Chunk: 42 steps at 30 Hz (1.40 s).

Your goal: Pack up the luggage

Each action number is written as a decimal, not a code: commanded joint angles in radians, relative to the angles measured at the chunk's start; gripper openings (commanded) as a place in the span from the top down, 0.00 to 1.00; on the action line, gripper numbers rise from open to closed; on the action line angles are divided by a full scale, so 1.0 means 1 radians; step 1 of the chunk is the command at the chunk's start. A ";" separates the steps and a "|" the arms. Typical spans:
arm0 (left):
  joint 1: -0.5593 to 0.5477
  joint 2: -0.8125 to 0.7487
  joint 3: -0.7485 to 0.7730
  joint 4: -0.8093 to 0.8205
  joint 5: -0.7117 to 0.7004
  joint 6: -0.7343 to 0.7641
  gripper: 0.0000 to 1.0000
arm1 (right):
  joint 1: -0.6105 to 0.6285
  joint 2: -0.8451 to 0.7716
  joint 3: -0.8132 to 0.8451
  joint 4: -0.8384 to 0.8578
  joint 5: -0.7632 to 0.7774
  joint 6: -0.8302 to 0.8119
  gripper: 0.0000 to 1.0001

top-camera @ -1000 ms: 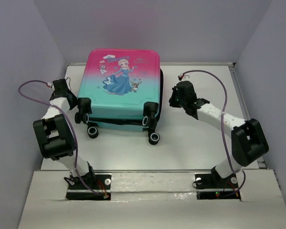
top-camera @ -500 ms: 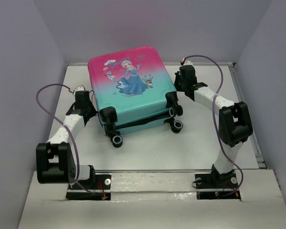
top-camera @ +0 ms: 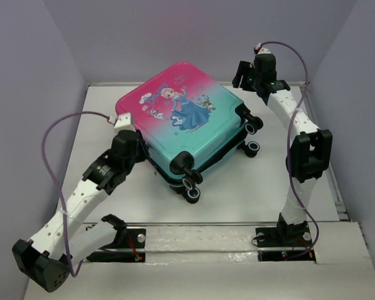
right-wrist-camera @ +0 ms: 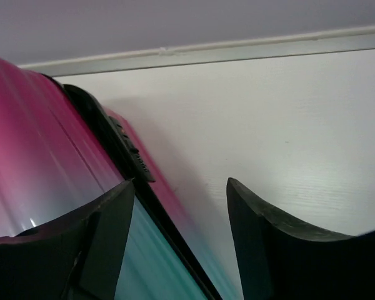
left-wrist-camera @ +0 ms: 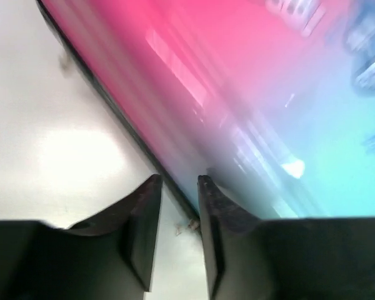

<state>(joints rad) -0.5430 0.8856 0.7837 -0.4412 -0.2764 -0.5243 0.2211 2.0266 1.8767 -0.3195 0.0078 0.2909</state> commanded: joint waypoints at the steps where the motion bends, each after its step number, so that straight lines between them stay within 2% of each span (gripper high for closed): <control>1: 0.003 -0.040 0.328 0.149 -0.256 0.072 0.54 | -0.049 -0.233 -0.008 -0.066 0.058 0.007 0.29; 3: 0.003 -0.024 0.388 0.185 -0.283 0.121 0.48 | -0.049 -0.357 -0.127 -0.053 0.058 0.020 0.32; 4: 0.005 0.005 0.443 0.235 -0.306 0.136 0.48 | -0.049 -0.405 -0.190 -0.040 0.023 0.049 0.63; 5: 0.005 0.027 0.469 0.263 -0.316 0.154 0.48 | -0.049 -0.458 -0.271 0.023 0.003 0.074 0.83; 6: 0.009 0.056 0.497 0.292 -0.328 0.167 0.46 | -0.049 -0.586 -0.365 0.070 0.001 0.097 0.93; 7: 0.047 0.135 0.569 0.321 -0.304 0.182 0.46 | -0.014 -0.656 -0.566 0.126 -0.038 0.143 0.93; 9: 0.112 0.235 0.650 0.314 -0.218 0.176 0.47 | 0.030 -0.829 -0.735 0.210 -0.032 0.175 0.93; 10: 0.151 0.336 0.719 0.308 -0.104 0.158 0.48 | 0.082 -0.879 -0.860 0.221 -0.026 0.206 0.93; 11: 0.232 0.384 0.744 0.306 -0.052 0.153 0.51 | 0.110 -0.964 -0.917 0.240 -0.026 0.211 0.93; 13: 0.293 0.479 0.794 0.294 0.012 0.145 0.55 | 0.180 -1.029 -1.000 0.220 0.015 0.208 0.93; 14: 0.348 0.569 0.843 0.288 0.029 0.148 0.61 | 0.190 -1.061 -1.072 0.200 0.009 0.205 0.93; 16: 0.400 0.657 0.902 0.254 0.084 0.150 0.69 | 0.190 -1.143 -1.134 0.175 -0.031 0.197 0.93; 17: 0.460 0.741 0.964 0.242 0.118 0.144 0.78 | 0.199 -1.163 -1.174 0.137 -0.037 0.188 0.93; 20: 0.529 0.902 1.119 0.178 0.206 0.130 0.94 | 0.199 -1.212 -1.222 0.123 -0.063 0.198 0.93; 22: 0.569 1.020 1.243 0.124 0.247 0.145 0.94 | 0.199 -1.183 -1.234 0.140 -0.118 0.203 0.93; 26: 0.586 1.211 1.434 -0.005 0.272 0.167 0.94 | 0.210 -1.054 -1.213 0.209 -0.123 0.188 0.93; 28: 0.595 1.256 1.445 -0.004 0.360 0.161 0.94 | 0.210 -0.972 -1.174 0.230 -0.106 0.179 0.93; 33: 0.614 1.394 1.473 0.009 0.465 0.152 0.94 | 0.210 -0.795 -1.072 0.275 -0.094 0.162 0.93; 36: 0.592 1.426 1.418 0.038 0.557 0.156 0.94 | 0.210 -0.683 -1.007 0.283 -0.069 0.156 0.93; 39: 0.549 1.388 1.278 0.102 0.528 0.173 0.94 | 0.219 -0.593 -0.941 0.292 -0.074 0.156 0.93; 42: 0.548 1.242 0.997 0.261 0.467 0.120 0.94 | 0.219 -0.530 -0.869 0.293 -0.043 0.133 0.93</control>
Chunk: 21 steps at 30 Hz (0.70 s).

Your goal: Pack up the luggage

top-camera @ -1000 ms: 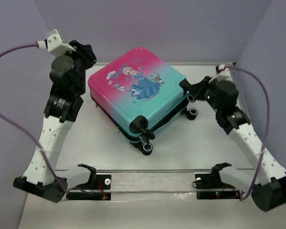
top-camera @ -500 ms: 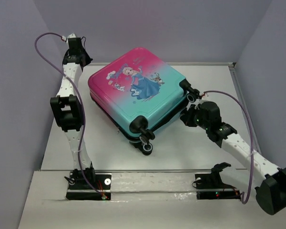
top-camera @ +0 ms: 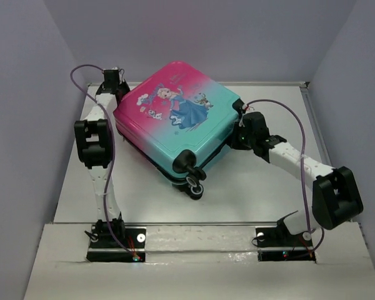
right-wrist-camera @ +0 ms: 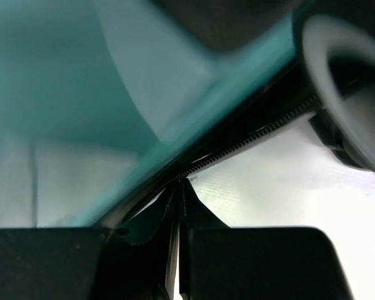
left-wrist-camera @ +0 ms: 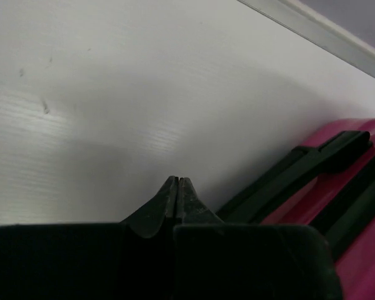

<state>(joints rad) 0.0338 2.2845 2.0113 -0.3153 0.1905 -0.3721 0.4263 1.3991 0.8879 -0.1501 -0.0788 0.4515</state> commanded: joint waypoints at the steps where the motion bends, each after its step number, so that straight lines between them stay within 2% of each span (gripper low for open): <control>1: -0.029 -0.196 -0.309 0.183 0.000 -0.057 0.94 | 0.014 0.113 0.140 0.124 0.048 -0.037 0.93; 2: -0.029 -0.277 -0.464 0.276 -0.003 -0.080 0.94 | 0.014 0.138 0.158 0.124 0.057 -0.046 0.93; 4: -0.066 -0.388 -0.613 0.402 -0.002 -0.157 0.94 | 0.014 0.170 0.228 0.124 0.057 -0.065 0.93; 5: -0.072 -0.425 -0.748 0.430 -0.005 -0.175 0.94 | 0.014 0.205 0.255 0.121 0.048 -0.073 0.93; 6: -0.077 -0.468 -0.817 0.455 -0.020 -0.200 0.94 | 0.014 0.224 0.281 0.122 0.037 -0.079 0.93; 7: -0.084 -0.512 -0.888 0.541 -0.043 -0.244 0.94 | 0.014 0.244 0.308 0.119 0.033 -0.085 0.93; 8: -0.101 -0.607 -1.011 0.567 -0.051 -0.257 0.94 | 0.014 0.264 0.371 0.103 0.021 -0.092 0.93; 10: -0.123 -0.701 -1.097 0.573 -0.118 -0.263 0.94 | 0.014 0.339 0.446 0.078 -0.012 -0.115 0.93; 16: -0.284 -1.184 -1.386 0.518 -0.272 -0.264 0.94 | 0.014 0.622 0.897 -0.112 -0.150 -0.172 0.93; 17: -0.310 -1.232 -1.411 0.509 -0.282 -0.277 0.94 | 0.014 0.667 0.971 -0.168 -0.177 -0.171 0.91; 18: -0.358 -1.279 -1.433 0.496 -0.295 -0.286 0.94 | 0.014 0.713 1.131 -0.198 -0.200 -0.168 0.88; 20: -0.405 -1.388 -1.483 0.466 -0.309 -0.309 0.94 | 0.014 0.838 1.355 -0.250 -0.266 -0.133 0.78; 21: -0.425 -1.417 -1.497 0.455 -0.313 -0.317 0.94 | 0.005 0.875 1.356 -0.255 -0.294 -0.119 0.74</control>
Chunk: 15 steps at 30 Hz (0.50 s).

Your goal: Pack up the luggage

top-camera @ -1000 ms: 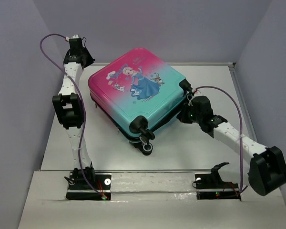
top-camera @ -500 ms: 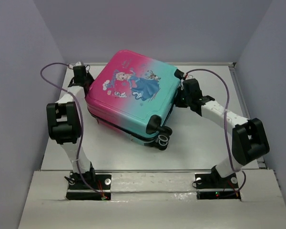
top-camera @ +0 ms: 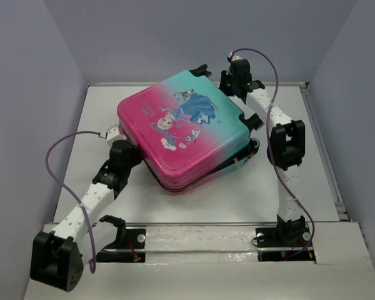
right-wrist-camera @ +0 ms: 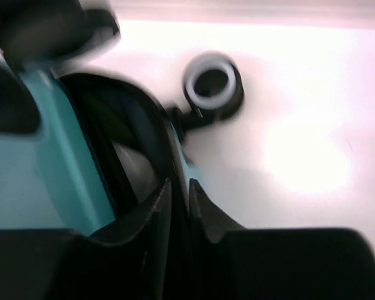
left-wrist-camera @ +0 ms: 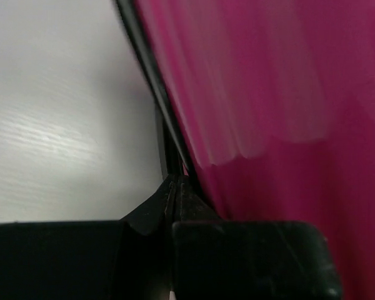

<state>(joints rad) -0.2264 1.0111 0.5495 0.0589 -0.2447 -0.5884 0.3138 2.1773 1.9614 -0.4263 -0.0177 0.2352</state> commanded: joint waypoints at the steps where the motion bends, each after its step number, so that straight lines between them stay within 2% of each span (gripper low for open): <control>1: -0.210 -0.170 -0.051 0.070 0.101 -0.112 0.94 | 0.117 0.128 0.404 0.015 -0.369 0.117 0.69; 2: -0.231 -0.215 -0.090 0.070 0.096 -0.126 0.94 | 0.117 0.181 0.465 0.012 -0.392 0.146 0.57; 3: -0.247 -0.232 -0.103 0.070 0.093 -0.136 0.94 | 0.117 0.206 0.519 0.014 -0.415 0.159 0.50; 4: -0.260 -0.244 -0.111 0.064 0.075 -0.146 0.94 | 0.107 0.229 0.628 0.015 -0.436 0.182 0.39; 5: -0.287 -0.273 -0.128 0.064 0.052 -0.148 0.94 | 0.093 0.255 0.704 0.020 -0.464 0.220 0.25; 6: -0.297 -0.284 -0.131 0.064 0.051 -0.142 0.94 | 0.076 0.256 0.705 0.033 -0.479 0.239 0.24; 7: -0.300 -0.301 -0.128 0.056 0.029 -0.136 0.94 | 0.065 0.245 0.715 0.050 -0.501 0.257 0.16; 9: -0.301 -0.309 -0.105 0.055 -0.001 -0.123 0.92 | 0.044 0.164 0.683 0.090 -0.508 0.285 0.11; 11: -0.301 -0.292 -0.051 0.059 -0.010 -0.090 0.82 | 0.021 0.080 0.575 0.124 -0.524 0.264 0.09; 12: -0.301 -0.283 -0.033 0.083 -0.007 -0.082 0.79 | 0.021 -0.023 0.533 0.124 -0.509 0.241 0.09; 14: -0.301 -0.241 0.012 0.119 -0.002 -0.059 0.78 | 0.021 -0.141 0.429 0.127 -0.440 0.152 0.10; 15: -0.301 -0.220 0.029 0.134 -0.004 -0.053 0.77 | 0.021 -0.204 0.298 0.133 -0.411 0.133 0.10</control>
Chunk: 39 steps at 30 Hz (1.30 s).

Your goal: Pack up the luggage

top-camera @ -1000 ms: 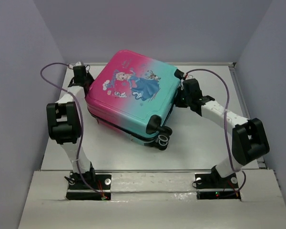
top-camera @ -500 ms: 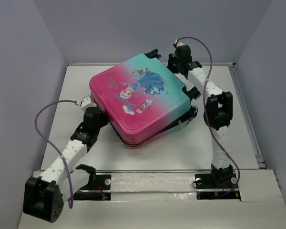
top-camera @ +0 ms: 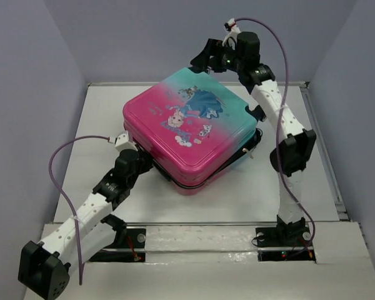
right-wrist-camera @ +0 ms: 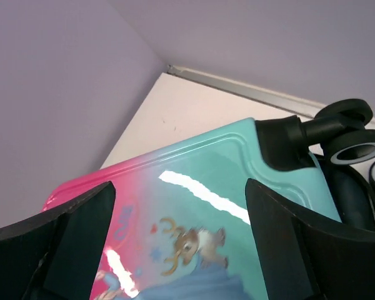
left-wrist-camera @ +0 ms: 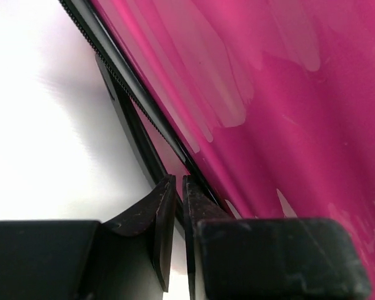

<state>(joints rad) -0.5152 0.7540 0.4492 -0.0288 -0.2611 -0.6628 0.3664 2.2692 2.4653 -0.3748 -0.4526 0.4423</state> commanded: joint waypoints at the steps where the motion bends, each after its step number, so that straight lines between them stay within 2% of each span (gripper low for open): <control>1: -0.013 0.060 0.147 0.240 0.010 0.025 0.77 | -0.032 -0.365 -0.288 0.089 0.061 -0.089 0.19; 2: -0.013 0.111 0.169 0.244 0.008 0.032 0.77 | -0.032 -0.514 -0.381 0.099 0.128 -0.097 0.29; 3: -0.013 0.135 0.204 0.251 0.002 0.044 0.77 | -0.032 -0.598 -0.590 0.131 0.170 -0.102 0.44; 4: -0.011 0.180 0.235 0.268 -0.010 0.045 0.77 | -0.032 -0.769 -0.712 0.164 0.228 -0.087 0.74; 6: -0.009 0.202 0.262 0.264 -0.009 0.043 0.76 | -0.032 -0.948 -0.956 0.266 0.281 -0.071 0.89; 7: -0.009 0.194 0.266 0.260 -0.016 0.040 0.76 | -0.032 -1.030 -1.173 0.281 0.305 -0.062 0.93; 8: -0.009 0.182 0.253 0.257 -0.023 0.040 0.75 | -0.032 -1.182 -1.268 0.281 0.377 -0.039 0.93; 9: -0.008 0.167 0.244 0.247 -0.035 0.042 0.73 | -0.032 -1.242 -1.358 0.277 0.385 -0.034 0.93; 10: -0.008 0.150 0.235 0.212 -0.080 0.042 0.61 | -0.032 -1.290 -1.496 0.251 0.406 -0.030 0.93; 12: -0.006 0.091 0.195 0.182 -0.131 0.040 0.41 | -0.032 -1.358 -1.600 0.151 0.502 -0.017 0.93; 13: -0.005 0.075 0.184 0.164 -0.153 0.032 0.24 | -0.032 -1.419 -1.646 0.131 0.518 -0.013 0.93; 15: -0.003 0.018 0.143 0.136 -0.181 0.022 0.10 | -0.032 -1.468 -1.749 0.070 0.564 0.012 0.93; 18: -0.002 -0.054 0.099 0.113 -0.193 -0.001 0.10 | -0.032 -1.540 -1.822 0.022 0.598 0.042 0.93; 20: -0.003 -0.096 0.068 0.087 -0.202 0.000 0.12 | -0.032 -1.522 -1.838 0.019 0.595 0.058 0.93; 22: -0.002 -0.128 0.042 0.066 -0.187 -0.003 0.22 | -0.032 -1.464 -1.844 0.037 0.604 0.065 0.93; 23: -0.002 -0.139 0.010 0.064 -0.175 -0.011 0.27 | -0.032 -1.386 -1.844 0.071 0.615 0.070 0.93; 25: -0.002 -0.154 -0.026 0.070 -0.142 -0.024 0.47 | -0.032 -1.306 -1.850 0.134 0.623 0.067 0.93; 26: -0.003 -0.157 -0.056 0.079 -0.109 -0.040 0.53 | -0.032 -1.230 -1.841 0.184 0.621 0.067 0.93; 27: -0.003 -0.157 -0.075 0.089 -0.089 -0.044 0.66 | -0.032 -1.199 -1.829 0.216 0.617 0.064 0.93; 28: -0.003 -0.157 -0.090 0.102 -0.066 -0.046 0.69 | -0.044 -1.171 -1.820 0.258 0.612 0.061 0.93; 30: -0.003 -0.153 -0.122 0.127 -0.027 -0.040 0.74 | -0.066 -1.069 -1.778 0.406 0.554 0.033 0.93; 33: -0.005 -0.131 -0.152 0.162 0.016 -0.038 0.75 | -0.121 -0.902 -1.662 0.496 0.467 0.003 0.93; 36: -0.017 -0.094 -0.179 0.230 0.066 -0.043 0.76 | -0.144 -0.811 -1.585 0.624 0.352 -0.056 0.93; 39: -0.042 -0.078 -0.173 0.247 0.043 -0.035 0.76 | -0.188 -0.735 -1.525 0.697 0.293 -0.076 0.93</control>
<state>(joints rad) -0.5285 0.6640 0.2821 0.1081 -0.2276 -0.6975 0.2165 1.4643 0.7986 -0.0441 -0.0189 0.4191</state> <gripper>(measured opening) 0.249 0.070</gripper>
